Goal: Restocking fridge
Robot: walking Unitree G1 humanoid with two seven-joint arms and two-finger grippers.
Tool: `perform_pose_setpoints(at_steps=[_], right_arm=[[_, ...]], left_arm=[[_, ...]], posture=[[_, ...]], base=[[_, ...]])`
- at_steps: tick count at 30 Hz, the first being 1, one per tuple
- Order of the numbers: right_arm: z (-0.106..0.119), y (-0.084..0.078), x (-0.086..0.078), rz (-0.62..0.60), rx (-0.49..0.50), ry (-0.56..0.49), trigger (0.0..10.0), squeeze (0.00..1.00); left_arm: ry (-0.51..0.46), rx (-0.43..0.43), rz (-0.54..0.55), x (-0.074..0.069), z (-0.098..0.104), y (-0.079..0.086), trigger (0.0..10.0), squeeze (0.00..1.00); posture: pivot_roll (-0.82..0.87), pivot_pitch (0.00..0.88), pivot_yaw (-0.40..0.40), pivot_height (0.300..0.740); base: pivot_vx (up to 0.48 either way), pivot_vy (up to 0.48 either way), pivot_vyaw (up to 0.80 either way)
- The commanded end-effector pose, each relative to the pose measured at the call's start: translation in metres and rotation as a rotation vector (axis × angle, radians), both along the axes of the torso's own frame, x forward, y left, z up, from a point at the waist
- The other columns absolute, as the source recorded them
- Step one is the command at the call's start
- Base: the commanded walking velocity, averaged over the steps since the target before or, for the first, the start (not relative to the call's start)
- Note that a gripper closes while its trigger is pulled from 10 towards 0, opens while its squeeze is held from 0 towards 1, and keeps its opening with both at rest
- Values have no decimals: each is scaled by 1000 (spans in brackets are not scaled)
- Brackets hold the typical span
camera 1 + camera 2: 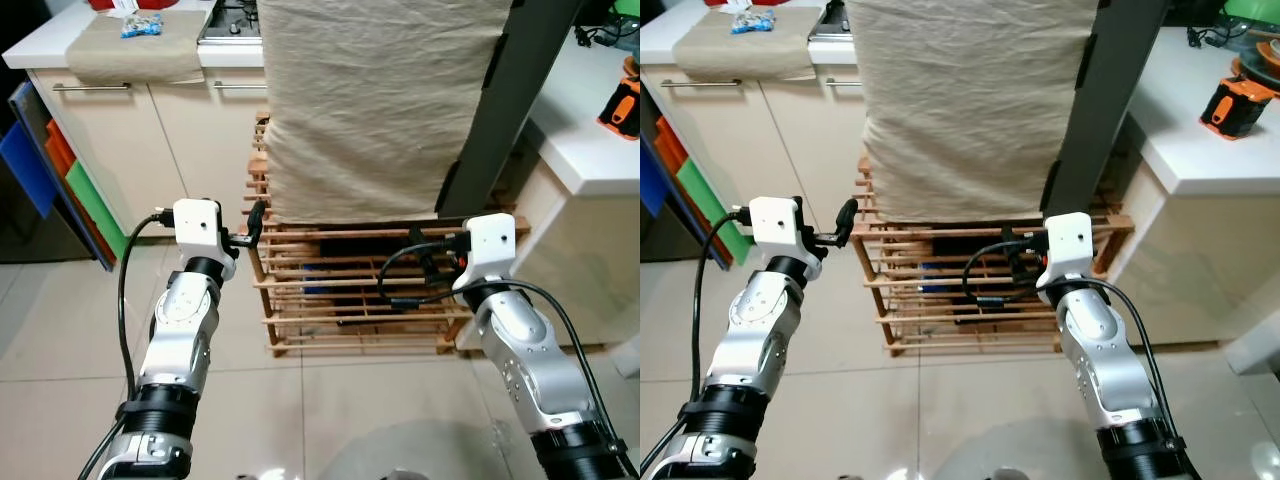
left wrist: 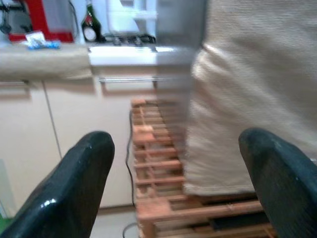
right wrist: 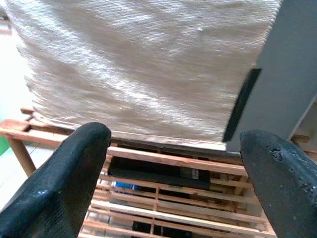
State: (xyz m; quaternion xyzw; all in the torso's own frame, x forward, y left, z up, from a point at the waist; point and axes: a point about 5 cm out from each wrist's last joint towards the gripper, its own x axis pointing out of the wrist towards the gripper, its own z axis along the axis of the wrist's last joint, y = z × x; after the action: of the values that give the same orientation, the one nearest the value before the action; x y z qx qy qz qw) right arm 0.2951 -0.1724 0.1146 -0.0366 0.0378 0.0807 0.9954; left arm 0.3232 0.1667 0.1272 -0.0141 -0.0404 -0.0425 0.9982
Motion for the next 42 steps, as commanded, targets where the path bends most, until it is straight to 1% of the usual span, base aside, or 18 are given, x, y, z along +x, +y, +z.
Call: perform_pose_setpoints(at_steps=[1, 2, 5, 9, 11, 13, 14, 17, 19, 28, 32, 34, 38, 41, 42], right_arm=[[2, -1, 0, -27, 9, -39, 10000, 1000], [2, -1, 0, -27, 9, -39, 10000, 1000], [-1, -9, -1, -104, 34, -48, 10000, 1000], [-5, -26, -6, -244, 93, -47, 10000, 1000], [-5, -28, -7, -257, 95, -50, 10000, 1000], [-6, -34, -10, -286, 83, -58, 10000, 1000], [-6, -34, -10, -286, 83, -58, 10000, 1000], [-6, -39, -12, -310, 73, -67, 10000, 1000], [-6, -39, -12, -319, 76, -71, 10000, 1000], [-5, -37, -6, -307, 73, -78, 10000, 1000], [-5, -36, -5, -305, 71, -81, 10000, 1000], [-5, -35, -4, -300, 70, -85, 10000, 1000], [-5, -32, -4, -297, 72, -89, 10000, 1000], [-4, -31, -4, -293, 74, -104, 10000, 1000], [-1, -29, -4, -286, 73, -126, 10000, 1000]], left_arm=[[30, 11, 41, -1, -1, 10, 10000, 0], [30, 11, 41, -1, -1, 10, 10000, 0], [45, -6, 57, 2, 1, 12, 10000, 0], [43, -15, 52, 7, 6, 14, 10000, 0], [45, -16, 51, 7, 7, 14, 10000, 0], [42, 5, 38, 8, 8, 13, 10000, 0], [42, 5, 38, 8, 8, 13, 10000, 0], [11, 68, -11, 8, 11, 10, 10000, 0], [13, 51, -17, 9, 11, 12, 10000, 0], [17, 29, 13, 11, 11, 16, 10000, 0], [13, 33, 3, 11, 11, 14, 10000, 0], [15, 42, -12, 10, 10, 12, 10000, 0], [18, 33, -28, 10, 9, 6, 10000, 0], [8, 30, -28, 11, 13, 5, 10000, 0], [-3, 29, -27, 13, 16, 6, 10000, 0]], posture=[[-117, 0, 19, 740], [-117, 0, 19, 740], [-126, 0, 23, 740], [-153, 0, 34, 740], [-153, 0, 34, 740], [-165, 0, 40, 740], [-165, 0, 40, 740], [-173, 0, 44, 740], [-174, 0, 42, 740], [-158, 0, 33, 740], [-154, 0, 33, 740], [-154, 0, 35, 740], [-153, 0, 35, 740], [-154, 0, 38, 740], [-154, 0, 38, 740]], base=[[0, 480, -725], [0, 480, -725], [0, 480, -727], [0, 480, -727], [0, 480, -731], [0, 480, -725], [0, 480, -725], [0, 480, -725], [0, 480, -725], [0, 480, -725], [0, 480, -725], [0, 480, -725], [0, 480, -725], [0, 480, -725], [0, 480, -725]])
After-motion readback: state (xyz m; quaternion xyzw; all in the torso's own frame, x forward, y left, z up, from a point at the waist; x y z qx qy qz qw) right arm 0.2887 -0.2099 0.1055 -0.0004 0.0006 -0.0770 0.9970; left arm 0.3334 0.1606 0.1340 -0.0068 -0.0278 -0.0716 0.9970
